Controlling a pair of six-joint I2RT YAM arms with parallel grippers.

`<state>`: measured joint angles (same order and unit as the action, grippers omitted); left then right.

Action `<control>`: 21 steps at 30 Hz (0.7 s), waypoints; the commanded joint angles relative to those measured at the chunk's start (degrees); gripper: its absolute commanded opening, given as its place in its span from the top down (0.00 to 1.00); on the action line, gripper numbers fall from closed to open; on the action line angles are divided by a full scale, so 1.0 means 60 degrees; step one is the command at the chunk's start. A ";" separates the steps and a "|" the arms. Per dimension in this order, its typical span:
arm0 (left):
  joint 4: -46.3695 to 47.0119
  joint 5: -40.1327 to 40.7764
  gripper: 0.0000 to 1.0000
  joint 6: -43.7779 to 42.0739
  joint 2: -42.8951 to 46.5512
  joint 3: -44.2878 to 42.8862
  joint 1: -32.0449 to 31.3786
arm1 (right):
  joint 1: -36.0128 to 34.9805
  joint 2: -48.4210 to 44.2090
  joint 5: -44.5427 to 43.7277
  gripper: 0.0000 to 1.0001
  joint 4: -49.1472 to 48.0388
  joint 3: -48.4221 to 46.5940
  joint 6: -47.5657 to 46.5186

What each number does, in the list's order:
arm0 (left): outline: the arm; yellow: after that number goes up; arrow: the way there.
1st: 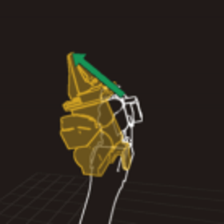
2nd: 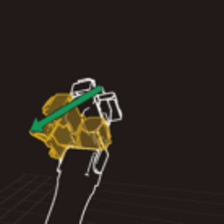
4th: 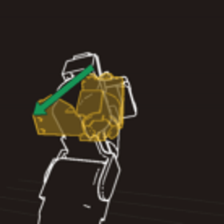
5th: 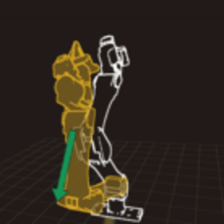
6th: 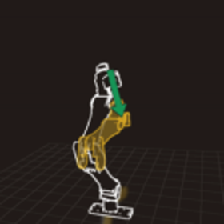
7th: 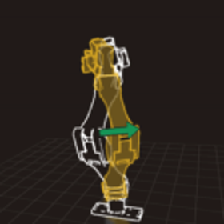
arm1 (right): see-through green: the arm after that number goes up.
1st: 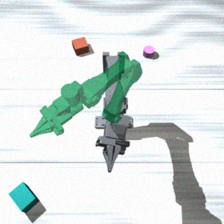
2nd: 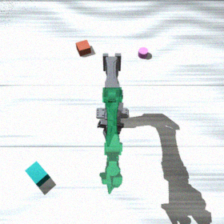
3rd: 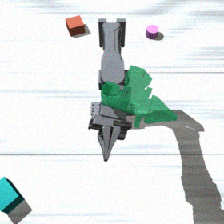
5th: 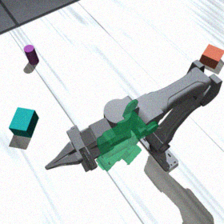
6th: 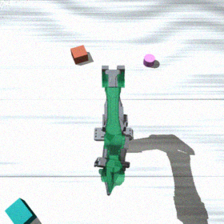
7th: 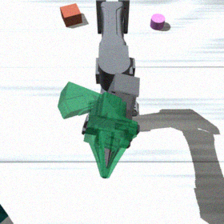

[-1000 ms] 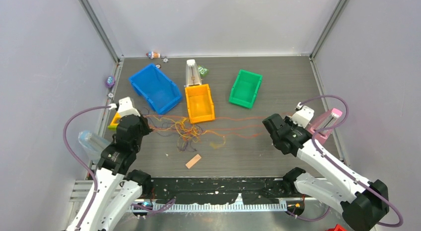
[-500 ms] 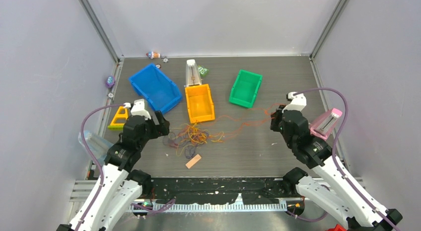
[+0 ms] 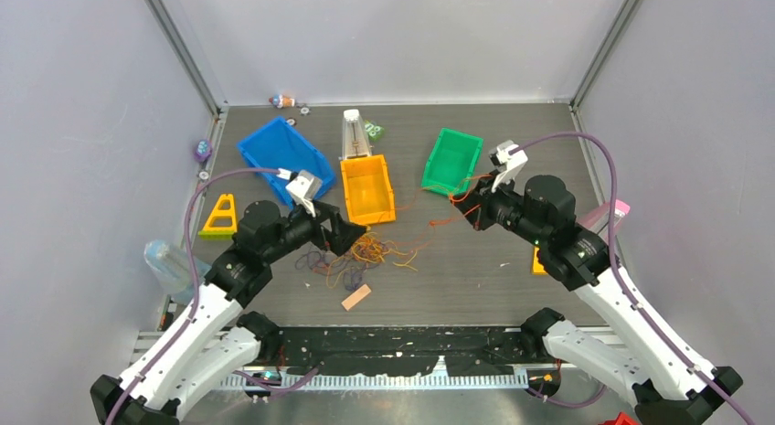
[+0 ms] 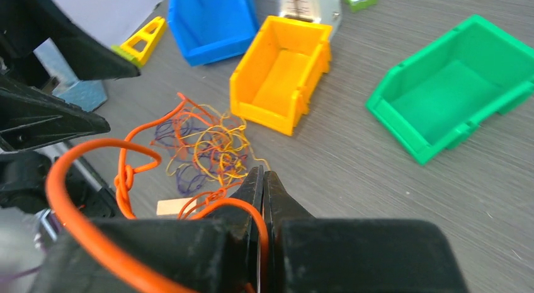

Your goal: Untangle the cables

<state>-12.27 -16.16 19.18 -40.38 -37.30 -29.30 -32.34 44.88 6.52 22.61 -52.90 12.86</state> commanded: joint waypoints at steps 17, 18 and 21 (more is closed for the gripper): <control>0.4937 -0.0721 0.21 -0.0387 -0.4669 -0.2343 -0.2261 | -0.0015 0.0348 0.2834 0.95 -0.0382 -0.0432 -0.0795; 0.5049 -0.0758 0.25 -0.0342 -0.4855 -0.2427 -0.2263 | -0.0015 0.0314 0.2812 0.95 -0.0318 -0.0361 -0.0810; 0.5634 -0.0865 0.75 -0.0018 -0.5286 -0.2505 -0.2258 | -0.0016 0.0149 0.2470 0.60 -0.0225 -0.0102 -0.0812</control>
<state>13.34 -21.02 17.32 -70.00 -49.67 -42.70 -32.34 47.83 22.00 21.85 -53.25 9.04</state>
